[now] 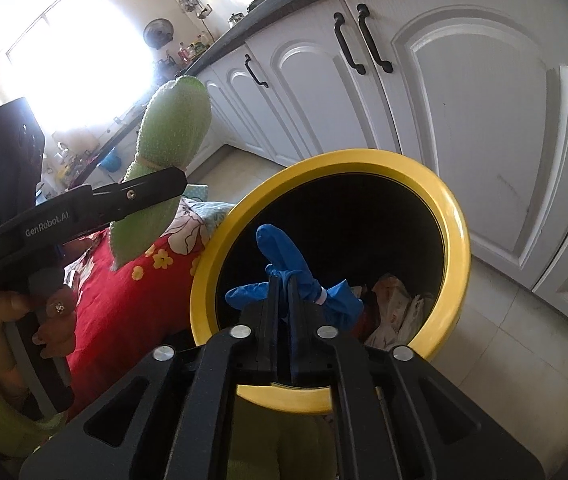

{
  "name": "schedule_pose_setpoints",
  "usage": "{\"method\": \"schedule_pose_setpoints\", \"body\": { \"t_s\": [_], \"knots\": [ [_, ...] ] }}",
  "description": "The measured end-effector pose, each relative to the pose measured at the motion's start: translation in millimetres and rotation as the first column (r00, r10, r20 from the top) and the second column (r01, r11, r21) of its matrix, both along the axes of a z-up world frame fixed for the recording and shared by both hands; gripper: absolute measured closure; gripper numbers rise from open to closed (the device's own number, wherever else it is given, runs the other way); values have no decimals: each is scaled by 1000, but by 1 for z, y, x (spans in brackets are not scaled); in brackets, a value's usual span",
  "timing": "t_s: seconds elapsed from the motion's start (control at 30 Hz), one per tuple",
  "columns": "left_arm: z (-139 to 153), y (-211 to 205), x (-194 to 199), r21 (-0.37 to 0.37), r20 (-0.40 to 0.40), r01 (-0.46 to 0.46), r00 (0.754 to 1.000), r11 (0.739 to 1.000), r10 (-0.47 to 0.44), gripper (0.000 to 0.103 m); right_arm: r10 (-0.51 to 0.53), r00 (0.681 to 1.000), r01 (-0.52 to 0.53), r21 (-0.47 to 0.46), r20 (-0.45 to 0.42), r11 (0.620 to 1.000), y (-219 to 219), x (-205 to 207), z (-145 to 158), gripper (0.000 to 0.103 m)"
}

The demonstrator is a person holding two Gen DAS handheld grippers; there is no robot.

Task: Collect trash
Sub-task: 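Open both tools to drop the sponge and glove into the bin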

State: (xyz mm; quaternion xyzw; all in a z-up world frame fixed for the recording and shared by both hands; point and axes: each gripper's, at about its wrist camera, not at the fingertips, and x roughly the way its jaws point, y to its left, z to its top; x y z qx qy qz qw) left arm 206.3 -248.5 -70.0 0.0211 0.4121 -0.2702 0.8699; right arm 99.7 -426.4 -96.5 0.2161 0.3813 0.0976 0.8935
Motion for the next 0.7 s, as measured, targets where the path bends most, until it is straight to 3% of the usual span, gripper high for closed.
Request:
{"method": "schedule_pose_setpoints", "body": {
  "t_s": [0.03, 0.5, 0.7],
  "knots": [
    [0, 1, 0, 2, 1, -2, 1000, 1000, 2, 38, -15, 1000, 15, 1, 2, 1000, -3, -1, 0, 58],
    [-3, 11, -5, -5, -6, -14, 1000, 1000, 14, 11, -74, 997, 74, -4, 23, 997, -13, -6, 6, 45],
    [3, 22, -10, -11, 9, -39, 999, 999, 39, 11, -87, 996, 88, -15, 35, 996, -12, -7, 10, 31]
  ]
}}
